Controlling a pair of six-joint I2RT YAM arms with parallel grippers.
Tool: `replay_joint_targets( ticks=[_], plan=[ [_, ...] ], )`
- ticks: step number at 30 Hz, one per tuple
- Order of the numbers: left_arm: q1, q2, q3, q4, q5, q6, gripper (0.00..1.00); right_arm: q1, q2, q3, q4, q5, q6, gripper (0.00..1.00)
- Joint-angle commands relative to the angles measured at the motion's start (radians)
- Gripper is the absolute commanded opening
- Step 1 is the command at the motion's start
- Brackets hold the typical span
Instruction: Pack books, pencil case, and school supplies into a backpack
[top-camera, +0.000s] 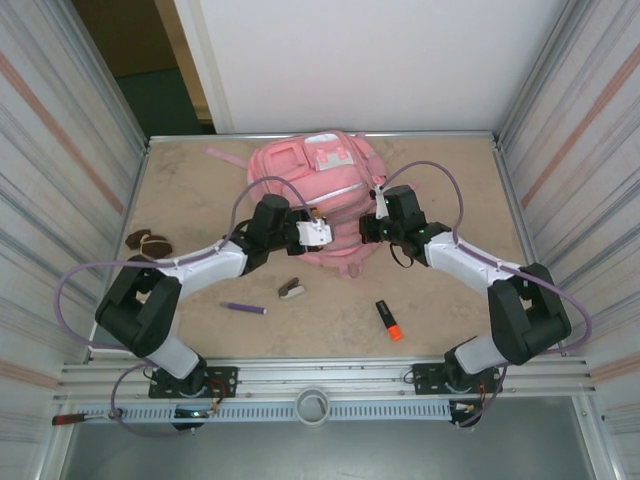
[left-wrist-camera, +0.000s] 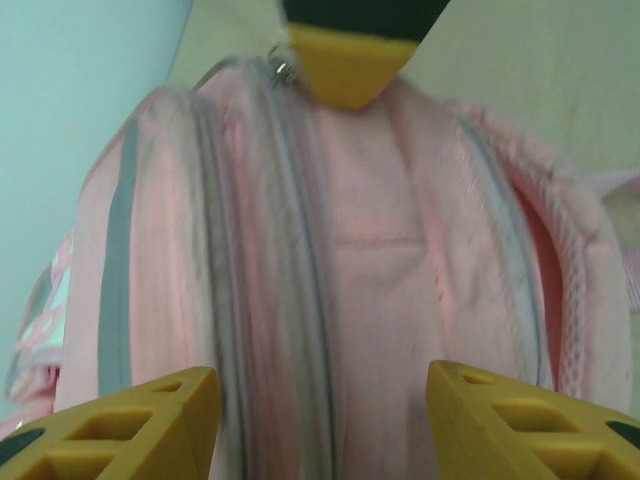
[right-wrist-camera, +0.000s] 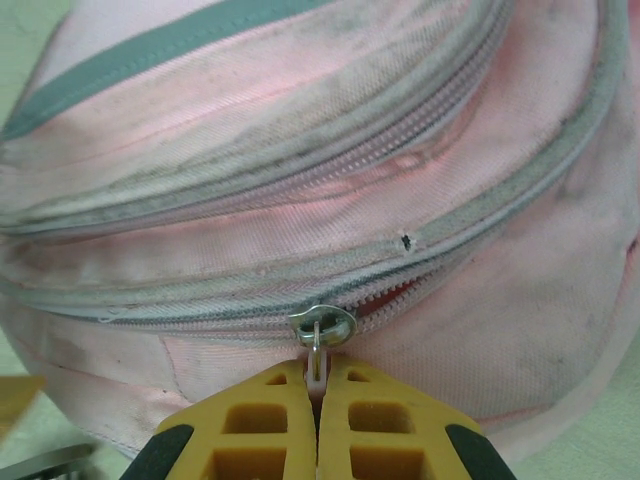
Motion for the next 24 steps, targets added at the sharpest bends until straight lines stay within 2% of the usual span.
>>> replay_joint_targets(
  ticks=[1, 4, 6, 13, 18, 24],
  plan=[
    [-0.026, 0.030, 0.069, -0.017, -0.043, 0.035, 0.57, 0.014, -0.073, 0.003, 0.025, -0.044, 0.030, 0.00],
    [-0.045, 0.070, 0.104, -0.011, -0.070, 0.049, 0.56, 0.023, -0.092, -0.003, 0.032, -0.060, 0.034, 0.00],
    [-0.049, 0.092, 0.119, -0.006, -0.091, 0.056, 0.52, 0.026, -0.101, -0.008, 0.039, -0.065, 0.034, 0.00],
    [-0.047, 0.123, 0.111, 0.026, -0.167, 0.101, 0.19, 0.031, -0.101, -0.034, 0.041, -0.052, 0.006, 0.00],
    [-0.007, 0.072, 0.070, 0.043, -0.083, 0.079, 0.01, -0.002, -0.073, -0.035, -0.031, 0.048, -0.031, 0.00],
    [0.073, -0.006, 0.014, 0.080, 0.072, 0.008, 0.00, -0.090, -0.025, 0.002, -0.126, 0.140, -0.003, 0.00]
  ],
)
